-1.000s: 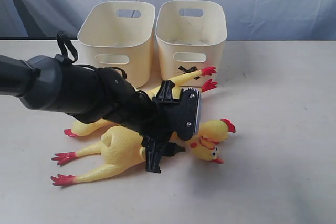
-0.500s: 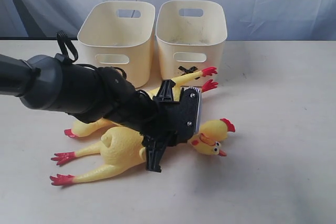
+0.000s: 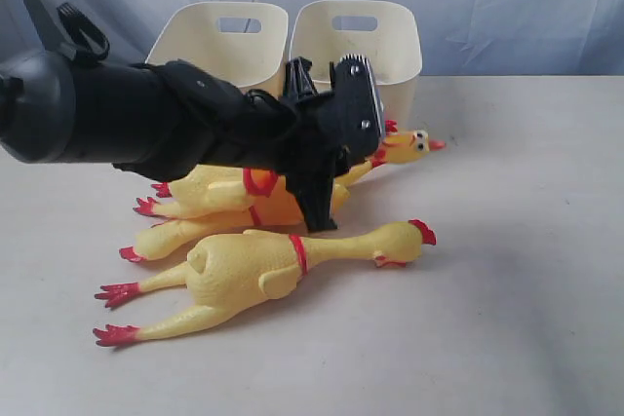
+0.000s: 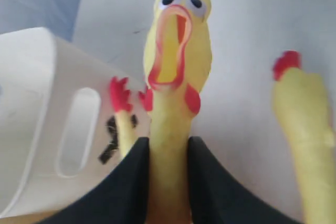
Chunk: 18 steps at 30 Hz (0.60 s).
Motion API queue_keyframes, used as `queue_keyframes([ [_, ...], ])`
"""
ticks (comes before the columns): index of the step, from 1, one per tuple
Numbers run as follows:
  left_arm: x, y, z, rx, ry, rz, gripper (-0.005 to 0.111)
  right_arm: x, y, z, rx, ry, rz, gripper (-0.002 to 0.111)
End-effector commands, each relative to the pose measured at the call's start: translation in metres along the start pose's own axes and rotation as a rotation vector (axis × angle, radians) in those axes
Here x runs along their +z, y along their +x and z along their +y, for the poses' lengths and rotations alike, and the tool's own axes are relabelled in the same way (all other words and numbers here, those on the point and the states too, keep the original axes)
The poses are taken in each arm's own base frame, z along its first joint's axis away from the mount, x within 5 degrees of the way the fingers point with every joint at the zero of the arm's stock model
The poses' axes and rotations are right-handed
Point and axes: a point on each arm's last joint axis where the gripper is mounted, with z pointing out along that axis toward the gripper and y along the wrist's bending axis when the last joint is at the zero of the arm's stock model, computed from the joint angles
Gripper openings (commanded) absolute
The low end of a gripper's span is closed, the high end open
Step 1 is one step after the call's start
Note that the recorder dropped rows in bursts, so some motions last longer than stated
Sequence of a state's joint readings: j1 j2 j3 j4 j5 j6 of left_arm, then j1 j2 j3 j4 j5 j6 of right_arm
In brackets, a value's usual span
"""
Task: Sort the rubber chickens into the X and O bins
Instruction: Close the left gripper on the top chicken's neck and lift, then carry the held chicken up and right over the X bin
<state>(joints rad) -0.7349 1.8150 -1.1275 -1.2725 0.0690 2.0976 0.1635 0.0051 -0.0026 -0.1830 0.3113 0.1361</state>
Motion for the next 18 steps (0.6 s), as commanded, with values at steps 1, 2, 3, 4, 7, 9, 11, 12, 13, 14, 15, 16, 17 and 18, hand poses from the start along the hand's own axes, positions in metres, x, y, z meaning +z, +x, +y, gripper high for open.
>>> queue_keyframes([
  [1, -0.007, -0.011, 0.025, 0.0, -0.153, 0.013, 0.0, 0.0, 0.0, 0.0, 0.0, -0.002, -0.009, -0.001],
  [2, -0.008, -0.012, 0.029, -0.001, -0.179, 0.018, 0.0, 0.0, 0.0, 0.0, 0.0, -0.002, -0.009, -0.001],
  [3, -0.008, -0.014, 0.032, -0.002, -0.196, 0.017, 0.0, 0.0, 0.0, 0.0, 0.0, -0.002, -0.009, -0.001],
  [4, -0.009, -0.016, 0.034, -0.008, -0.202, 0.013, 0.0, 0.0, 0.0, 0.0, 0.0, -0.002, -0.009, -0.001],
  [7, -0.009, -0.021, 0.034, -0.056, -0.17, -0.027, 0.0, 0.0, 0.0, 0.0, 0.0, -0.002, -0.009, -0.001],
  [9, -0.009, -0.023, 0.032, -0.056, -0.146, -0.043, 0.0, 0.0, 0.0, 0.0, 0.0, -0.002, -0.009, -0.001],
  [11, -0.007, -0.024, 0.028, -0.062, -0.108, -0.061, 0.0, 0.0, 0.0, 0.0, 0.0, -0.002, -0.009, -0.001],
  [12, -0.005, -0.023, 0.027, -0.076, -0.102, -0.059, 0.0, 0.0, 0.0, 0.0, 0.0, -0.002, -0.009, -0.001],
  [13, -0.005, -0.023, 0.027, -0.087, -0.102, -0.06, 0.0, 0.0, 0.0, 0.0, 0.0, -0.002, -0.009, -0.001],
  [14, -0.005, -0.023, 0.027, -0.1, -0.101, -0.061, 0.0, 0.0, 0.0, 0.0, 0.0, -0.002, -0.009, -0.001],
  [15, -0.005, -0.023, 0.027, -0.107, -0.1, -0.063, 0.0, 0.0, 0.0, 0.0, 0.0, -0.002, -0.009, -0.001],
  [16, -0.005, -0.023, 0.027, -0.112, -0.1, -0.063, 0.0, 0.0, 0.0, 0.0, 0.0, -0.002, -0.009, -0.001],
  [17, -0.005, -0.023, 0.027, -0.114, -0.1, -0.063, 0.0, 0.0, 0.0, 0.0, 0.0, -0.002, -0.009, -0.001],
  [18, -0.005, -0.023, 0.027, -0.12, -0.1, -0.064, 0.0, 0.0, 0.0, 0.0, 0.0, -0.002, -0.009, -0.001],
])
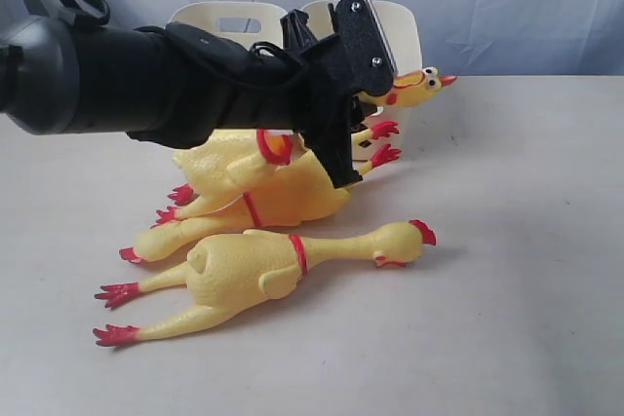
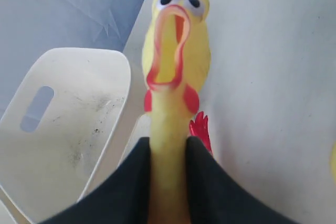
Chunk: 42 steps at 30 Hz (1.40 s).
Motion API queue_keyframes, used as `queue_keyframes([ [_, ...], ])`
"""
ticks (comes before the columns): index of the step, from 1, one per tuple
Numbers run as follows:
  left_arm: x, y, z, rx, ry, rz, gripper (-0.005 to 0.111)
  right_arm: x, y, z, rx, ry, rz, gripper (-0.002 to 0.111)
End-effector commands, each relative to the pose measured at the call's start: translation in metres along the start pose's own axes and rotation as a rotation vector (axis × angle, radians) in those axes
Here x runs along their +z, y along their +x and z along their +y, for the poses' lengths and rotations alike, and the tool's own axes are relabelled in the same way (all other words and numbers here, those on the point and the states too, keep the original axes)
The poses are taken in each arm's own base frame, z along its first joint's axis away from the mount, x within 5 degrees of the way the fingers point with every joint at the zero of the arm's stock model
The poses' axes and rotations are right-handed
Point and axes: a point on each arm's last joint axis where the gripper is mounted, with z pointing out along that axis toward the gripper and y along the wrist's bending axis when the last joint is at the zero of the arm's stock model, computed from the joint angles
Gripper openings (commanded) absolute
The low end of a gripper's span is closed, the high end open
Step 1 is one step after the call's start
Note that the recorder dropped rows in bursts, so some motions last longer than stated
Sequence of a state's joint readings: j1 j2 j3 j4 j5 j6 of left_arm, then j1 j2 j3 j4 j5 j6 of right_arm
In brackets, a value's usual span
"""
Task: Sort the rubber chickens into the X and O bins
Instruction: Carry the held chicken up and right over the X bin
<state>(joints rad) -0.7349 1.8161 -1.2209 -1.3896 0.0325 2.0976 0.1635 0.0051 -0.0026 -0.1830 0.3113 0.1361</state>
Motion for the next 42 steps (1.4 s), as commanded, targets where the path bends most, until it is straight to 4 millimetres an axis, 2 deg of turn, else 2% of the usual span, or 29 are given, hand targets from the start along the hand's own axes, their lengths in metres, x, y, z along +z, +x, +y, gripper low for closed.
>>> queue_keyframes([
  [1, -0.001, -0.003, 0.0, -0.021, -0.001, -0.01, 0.0, 0.0, 0.0, 0.0, 0.0, -0.002, -0.009, -0.001],
  [7, -0.001, -0.003, 0.002, -0.185, 0.06, -0.06, 0.0, 0.0, 0.0, 0.0, 0.0, -0.002, -0.009, -0.001],
  [13, -0.005, 0.003, 0.016, -0.38, 0.138, -0.167, 0.0, 0.0, 0.0, 0.0, 0.0, -0.002, -0.009, -0.001],
  [21, -0.01, 0.009, 0.027, -0.473, 0.209, -0.246, 0.0, 0.0, 0.0, 0.0, 0.0, -0.002, -0.009, -0.001],
  [36, -0.018, -0.004, 0.017, -0.431, 0.351, -0.378, 0.0, 0.0, 0.0, 0.0, 0.0, -0.002, -0.009, -0.001],
  [42, -0.024, -0.02, 0.023, -0.404, 0.4, -0.475, 0.0, 0.0, 0.0, 0.0, 0.0, -0.002, -0.009, -0.001],
])
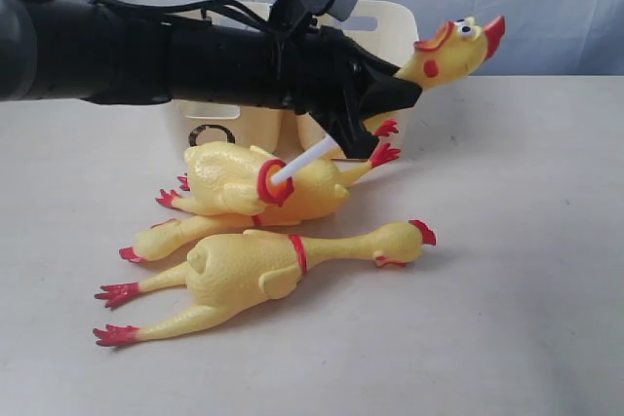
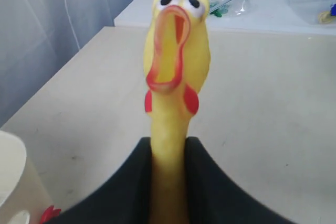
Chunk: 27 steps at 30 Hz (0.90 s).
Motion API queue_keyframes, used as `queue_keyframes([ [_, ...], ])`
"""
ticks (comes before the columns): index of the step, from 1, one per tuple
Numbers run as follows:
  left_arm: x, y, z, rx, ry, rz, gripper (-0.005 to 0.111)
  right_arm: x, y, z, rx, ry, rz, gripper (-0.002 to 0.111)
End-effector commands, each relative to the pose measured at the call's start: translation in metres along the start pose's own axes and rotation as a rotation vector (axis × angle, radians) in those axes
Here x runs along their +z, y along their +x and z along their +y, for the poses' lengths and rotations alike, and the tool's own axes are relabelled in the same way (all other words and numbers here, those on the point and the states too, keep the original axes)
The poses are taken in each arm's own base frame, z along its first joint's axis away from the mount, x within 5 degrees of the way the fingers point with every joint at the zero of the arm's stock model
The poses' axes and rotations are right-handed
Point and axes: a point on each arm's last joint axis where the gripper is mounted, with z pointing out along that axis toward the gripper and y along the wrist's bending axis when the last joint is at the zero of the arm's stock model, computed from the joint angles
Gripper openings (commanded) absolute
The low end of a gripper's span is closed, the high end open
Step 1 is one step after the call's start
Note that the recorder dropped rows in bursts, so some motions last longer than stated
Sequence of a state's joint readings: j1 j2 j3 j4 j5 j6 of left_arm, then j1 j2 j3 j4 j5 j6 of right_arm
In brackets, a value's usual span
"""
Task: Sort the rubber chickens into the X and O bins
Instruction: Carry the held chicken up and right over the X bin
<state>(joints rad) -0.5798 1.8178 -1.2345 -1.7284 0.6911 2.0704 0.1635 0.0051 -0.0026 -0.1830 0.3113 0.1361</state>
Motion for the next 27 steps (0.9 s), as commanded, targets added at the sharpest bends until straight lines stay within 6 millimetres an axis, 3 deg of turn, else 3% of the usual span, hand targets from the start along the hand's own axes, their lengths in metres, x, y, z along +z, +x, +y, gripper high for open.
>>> queue_keyframes([
  [1, -0.001, -0.02, -0.001, 0.022, 0.048, -0.082, 0.0, 0.0, 0.0, 0.0, 0.0, -0.002, -0.009, -0.001],
  [5, -0.001, -0.025, 0.006, 0.036, -0.005, -0.075, 0.0, 0.0, 0.0, 0.0, 0.0, -0.002, -0.009, -0.001],
  [16, -0.003, -0.018, 0.025, 0.023, -0.207, 0.024, 0.0, 0.0, 0.0, 0.0, 0.0, -0.002, -0.009, -0.001],
  [27, -0.005, -0.018, 0.034, 0.072, -0.301, 0.069, 0.0, 0.0, 0.0, 0.0, 0.0, -0.002, -0.009, -0.001],
])
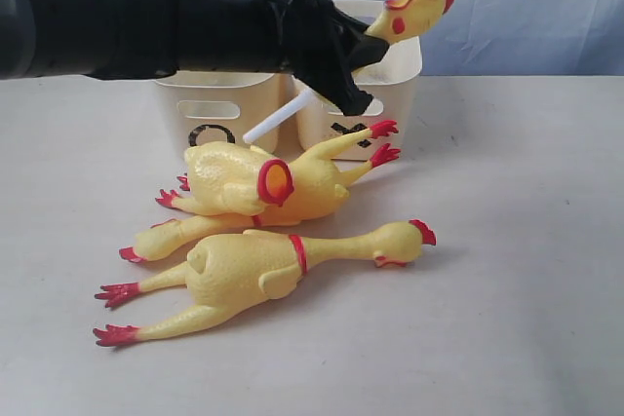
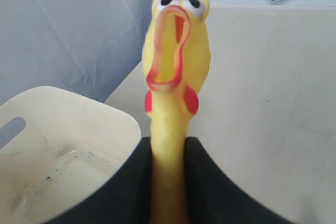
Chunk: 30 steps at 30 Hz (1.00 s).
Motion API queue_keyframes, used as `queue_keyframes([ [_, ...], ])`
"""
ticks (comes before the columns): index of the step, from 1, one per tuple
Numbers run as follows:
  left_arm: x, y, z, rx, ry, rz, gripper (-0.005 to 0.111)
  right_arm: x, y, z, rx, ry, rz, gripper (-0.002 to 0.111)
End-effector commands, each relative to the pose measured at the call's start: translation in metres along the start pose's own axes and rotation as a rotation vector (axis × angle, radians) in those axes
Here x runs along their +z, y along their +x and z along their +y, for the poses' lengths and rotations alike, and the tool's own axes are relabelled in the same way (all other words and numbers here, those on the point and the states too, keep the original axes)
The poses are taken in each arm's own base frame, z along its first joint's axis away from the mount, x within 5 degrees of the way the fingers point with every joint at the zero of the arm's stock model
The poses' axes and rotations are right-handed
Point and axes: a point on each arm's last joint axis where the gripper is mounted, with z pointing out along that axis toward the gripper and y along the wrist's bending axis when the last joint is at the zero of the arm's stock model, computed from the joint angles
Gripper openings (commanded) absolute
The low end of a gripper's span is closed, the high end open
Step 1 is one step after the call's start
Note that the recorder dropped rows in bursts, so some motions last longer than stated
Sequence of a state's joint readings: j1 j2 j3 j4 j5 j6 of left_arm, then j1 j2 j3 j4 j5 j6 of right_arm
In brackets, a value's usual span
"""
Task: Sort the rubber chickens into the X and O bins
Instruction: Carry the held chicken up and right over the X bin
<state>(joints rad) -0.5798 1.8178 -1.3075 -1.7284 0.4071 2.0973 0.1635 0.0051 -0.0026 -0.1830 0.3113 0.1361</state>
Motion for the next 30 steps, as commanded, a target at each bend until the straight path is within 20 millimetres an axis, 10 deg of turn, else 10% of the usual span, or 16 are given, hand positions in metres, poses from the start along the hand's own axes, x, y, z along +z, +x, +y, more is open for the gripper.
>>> queue_keyframes([
  [1, -0.001, -0.007, 0.006, 0.006, -0.037, -0.013, 0.0, 0.0, 0.0, 0.0, 0.0, -0.002, -0.009, -0.001],
  [12, 0.001, -0.029, 0.022, 0.031, -0.114, -0.054, 0.0, 0.0, 0.0, 0.0, 0.0, -0.002, -0.009, -0.001],
  [30, 0.071, -0.029, 0.076, -0.235, -0.313, -0.11, 0.0, 0.0, 0.0, 0.0, 0.0, -0.002, -0.009, -0.001],
])
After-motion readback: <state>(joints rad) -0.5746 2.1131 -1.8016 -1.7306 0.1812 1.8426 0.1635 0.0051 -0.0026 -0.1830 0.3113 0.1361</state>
